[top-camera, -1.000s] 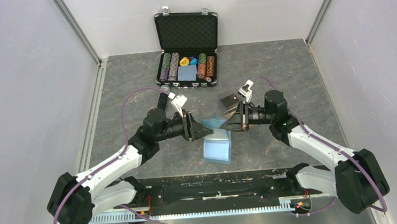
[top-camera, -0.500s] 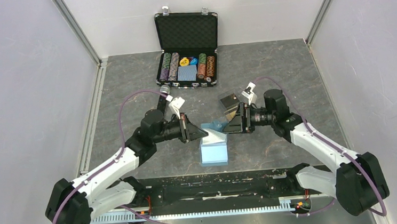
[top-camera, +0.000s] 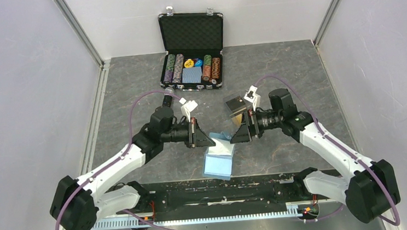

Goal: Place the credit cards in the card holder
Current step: Open the card holder at the center of the board.

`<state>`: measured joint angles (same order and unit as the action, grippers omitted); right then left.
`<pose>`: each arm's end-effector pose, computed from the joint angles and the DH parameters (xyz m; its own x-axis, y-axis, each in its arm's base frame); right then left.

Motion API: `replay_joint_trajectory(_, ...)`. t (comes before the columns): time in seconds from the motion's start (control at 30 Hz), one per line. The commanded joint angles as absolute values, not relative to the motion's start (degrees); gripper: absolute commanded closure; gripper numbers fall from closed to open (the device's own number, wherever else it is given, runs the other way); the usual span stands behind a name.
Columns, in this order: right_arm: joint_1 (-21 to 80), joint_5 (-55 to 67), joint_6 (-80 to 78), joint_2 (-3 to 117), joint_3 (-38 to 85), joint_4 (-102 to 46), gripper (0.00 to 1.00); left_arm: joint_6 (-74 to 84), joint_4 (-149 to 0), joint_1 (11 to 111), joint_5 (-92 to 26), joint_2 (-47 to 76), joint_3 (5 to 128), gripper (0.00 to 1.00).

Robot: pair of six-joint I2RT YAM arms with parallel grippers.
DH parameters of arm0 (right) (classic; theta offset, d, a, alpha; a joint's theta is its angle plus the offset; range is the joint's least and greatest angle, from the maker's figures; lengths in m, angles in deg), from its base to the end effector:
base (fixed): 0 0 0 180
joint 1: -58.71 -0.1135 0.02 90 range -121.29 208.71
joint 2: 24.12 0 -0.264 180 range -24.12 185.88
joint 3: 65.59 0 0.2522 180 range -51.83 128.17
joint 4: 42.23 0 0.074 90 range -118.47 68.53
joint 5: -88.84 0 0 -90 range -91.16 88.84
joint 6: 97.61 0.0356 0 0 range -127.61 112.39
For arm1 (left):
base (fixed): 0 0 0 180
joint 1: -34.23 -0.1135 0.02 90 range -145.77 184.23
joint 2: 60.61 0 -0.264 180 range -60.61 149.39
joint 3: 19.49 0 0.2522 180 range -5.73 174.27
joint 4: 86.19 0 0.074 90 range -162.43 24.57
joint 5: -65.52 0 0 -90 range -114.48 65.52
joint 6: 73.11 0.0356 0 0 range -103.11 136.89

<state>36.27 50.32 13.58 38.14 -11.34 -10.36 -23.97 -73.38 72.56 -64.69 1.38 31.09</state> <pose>0.1933 0.1100 0.2504 -0.8391 -0.1030 -0.5342 -0.5249 0.4115 0.7451 0.1705 -0.1641 0.2552 -0.8554 0.0394 -0.5165 0.4970 0.3434 -0.7969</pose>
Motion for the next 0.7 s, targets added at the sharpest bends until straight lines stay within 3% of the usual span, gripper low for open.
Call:
replay_joint_trajectory(0.0, 34.41, 53.93, 11.18, 38.64, -8.96, -12.36, 0.02, -24.9, -76.37, 72.29, -71.05, 2.77, 34.1, 0.98)
replay_joint_trajectory(0.2, 28.41, 54.04, 11.93, 41.92, -7.62, -15.34, 0.08, -26.83, -79.23, 72.33, -72.9, 3.89, 34.3, 0.98)
replay_joint_trajectory(0.3, 26.83, 53.17, 12.9, 43.25, -7.77, -17.63, 0.22, -26.95, -79.37, 72.29, -73.04, 4.1, 34.4, 0.96)
replay_joint_trajectory(0.37, 26.72, 52.94, 13.12, 43.93, -7.97, -18.61, 0.42, -26.89, -79.37, 72.29, -73.13, 4.12, 34.38, 0.93)
replay_joint_trajectory(0.47, 26.72, 52.05, 13.01, 44.71, -7.56, -18.89, 0.82, -26.96, -79.37, 72.29, -72.81, 4.1, 34.32, 0.8)
replay_joint_trajectory(0.53, 26.72, 50.91, 12.96, 44.77, -7.53, -18.8, 0.97, -27.05, -79.1, 72.33, -71.49, 4.04, 34.19, 0.67)
replay_joint_trajectory(0.67, 28.04, 46.71, 12.89, 43.69, -7.72, -16.7, 1.0, -27.25, -78.14, 72.29, -66.58, 4.29, 34.2, 0.43)
